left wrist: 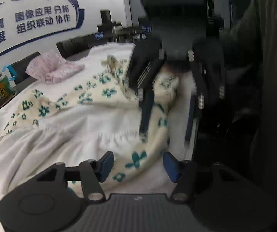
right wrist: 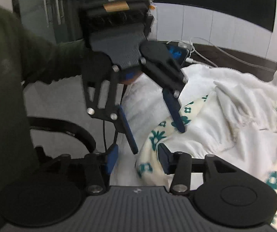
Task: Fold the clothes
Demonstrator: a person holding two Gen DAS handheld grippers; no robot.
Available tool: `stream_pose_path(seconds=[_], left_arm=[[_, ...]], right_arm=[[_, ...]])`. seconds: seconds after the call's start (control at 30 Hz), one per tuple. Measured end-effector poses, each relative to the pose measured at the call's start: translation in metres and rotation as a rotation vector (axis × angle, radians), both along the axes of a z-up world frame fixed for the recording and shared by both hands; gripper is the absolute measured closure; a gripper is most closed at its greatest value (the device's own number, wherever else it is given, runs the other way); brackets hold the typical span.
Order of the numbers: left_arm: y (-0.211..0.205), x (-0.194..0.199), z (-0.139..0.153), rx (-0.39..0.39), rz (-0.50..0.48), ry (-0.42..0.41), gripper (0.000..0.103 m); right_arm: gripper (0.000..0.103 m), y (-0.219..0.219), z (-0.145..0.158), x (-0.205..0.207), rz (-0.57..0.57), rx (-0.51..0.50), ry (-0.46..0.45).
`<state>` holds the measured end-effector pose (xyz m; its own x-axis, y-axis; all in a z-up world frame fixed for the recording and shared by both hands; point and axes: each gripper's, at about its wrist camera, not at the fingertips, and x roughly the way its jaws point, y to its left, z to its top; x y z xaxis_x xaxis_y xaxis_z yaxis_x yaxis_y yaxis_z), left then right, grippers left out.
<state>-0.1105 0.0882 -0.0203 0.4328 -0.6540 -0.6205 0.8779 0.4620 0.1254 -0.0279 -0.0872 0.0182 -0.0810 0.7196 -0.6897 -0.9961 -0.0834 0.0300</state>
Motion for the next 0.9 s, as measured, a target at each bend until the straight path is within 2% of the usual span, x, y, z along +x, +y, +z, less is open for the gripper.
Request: stream_pose_path(seconds=[0.03, 0.1, 0.13, 0.2, 0.3, 0.33, 0.37, 0.4, 0.43, 0.5, 0.6, 0.67, 0.7, 0.77, 0.8, 0.83, 0.9], left_arm=[[0.002, 0.001, 0.000, -0.009, 0.010, 0.010, 0.073], [0.007, 0.002, 0.001, -0.021, 0.050, 0.025, 0.092], [0.012, 0.001, 0.002, -0.033, 0.062, 0.031, 0.096], [0.020, -0.003, 0.002, -0.053, 0.089, 0.028, 0.099], [0.028, -0.010, 0.004, -0.095, 0.148, 0.027, 0.100], [0.032, -0.014, 0.009, -0.125, 0.169, 0.028, 0.100], [0.035, -0.019, 0.014, -0.157, 0.190, 0.027, 0.101], [0.036, -0.026, 0.020, -0.180, 0.207, 0.015, 0.101], [0.035, -0.034, 0.027, -0.189, 0.217, -0.005, 0.100], [0.030, -0.048, 0.034, -0.151, 0.262, -0.052, 0.099], [0.035, -0.052, 0.028, -0.116, 0.319, -0.056, 0.096], [0.040, -0.054, 0.026, -0.111, 0.337, -0.060, 0.095], [0.042, -0.055, 0.029, -0.125, 0.318, -0.080, 0.095], [0.046, -0.056, 0.036, -0.153, 0.280, -0.120, 0.076], [0.046, -0.054, 0.039, -0.164, 0.255, -0.136, 0.061], [0.045, -0.048, 0.040, -0.161, 0.227, -0.140, 0.055], [0.039, -0.032, 0.038, -0.136, 0.186, -0.119, 0.055]], right_arm=[[0.057, -0.008, 0.005, -0.001, -0.001, -0.001, -0.018], [0.056, -0.018, 0.013, 0.003, -0.036, -0.006, -0.050], [0.056, -0.018, 0.015, 0.007, -0.057, -0.015, -0.054], [0.056, -0.019, 0.015, 0.013, -0.086, -0.032, -0.053], [0.056, -0.013, 0.003, 0.015, -0.070, -0.071, -0.053], [0.059, -0.007, -0.004, 0.015, -0.067, -0.092, -0.063], [0.068, -0.007, -0.006, 0.017, -0.062, -0.102, -0.059], [0.083, -0.007, -0.009, 0.018, -0.056, -0.111, -0.053], [0.094, -0.009, -0.006, 0.020, -0.045, -0.096, -0.042], [0.094, -0.013, 0.003, 0.021, -0.036, -0.042, -0.054], [0.095, -0.012, 0.013, 0.028, -0.075, 0.020, -0.095], [0.094, -0.004, 0.005, 0.031, -0.067, -0.023, -0.096], [0.092, 0.000, 0.000, 0.032, -0.062, -0.046, -0.095], [0.081, 0.005, -0.007, 0.030, -0.041, -0.077, -0.099], [0.067, 0.005, -0.010, 0.027, -0.024, -0.085, -0.104], [0.056, 0.003, -0.008, 0.025, -0.013, -0.073, -0.095], [0.054, -0.003, -0.001, 0.024, 0.000, -0.038, -0.057]])
